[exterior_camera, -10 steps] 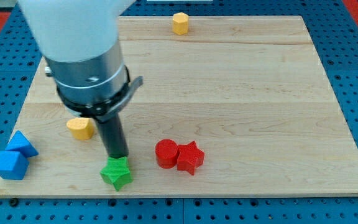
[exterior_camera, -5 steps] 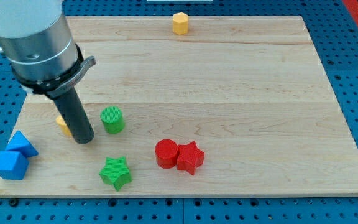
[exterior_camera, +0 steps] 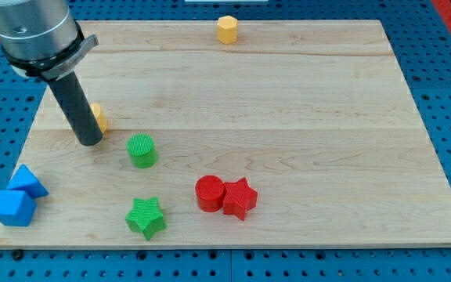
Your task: Separate the yellow heart and the green circle
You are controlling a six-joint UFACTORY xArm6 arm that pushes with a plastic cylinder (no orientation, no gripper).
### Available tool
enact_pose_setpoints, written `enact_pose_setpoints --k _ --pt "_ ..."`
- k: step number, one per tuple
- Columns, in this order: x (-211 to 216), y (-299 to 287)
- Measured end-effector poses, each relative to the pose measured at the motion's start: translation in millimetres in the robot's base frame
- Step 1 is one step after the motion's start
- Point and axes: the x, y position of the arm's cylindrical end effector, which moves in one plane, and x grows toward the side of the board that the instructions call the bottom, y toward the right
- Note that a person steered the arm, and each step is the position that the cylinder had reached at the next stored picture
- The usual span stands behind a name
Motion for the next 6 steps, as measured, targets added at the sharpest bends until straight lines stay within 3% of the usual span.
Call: enact_pose_setpoints --k 1,6 --pt "-4 29" --pt "-45 17"
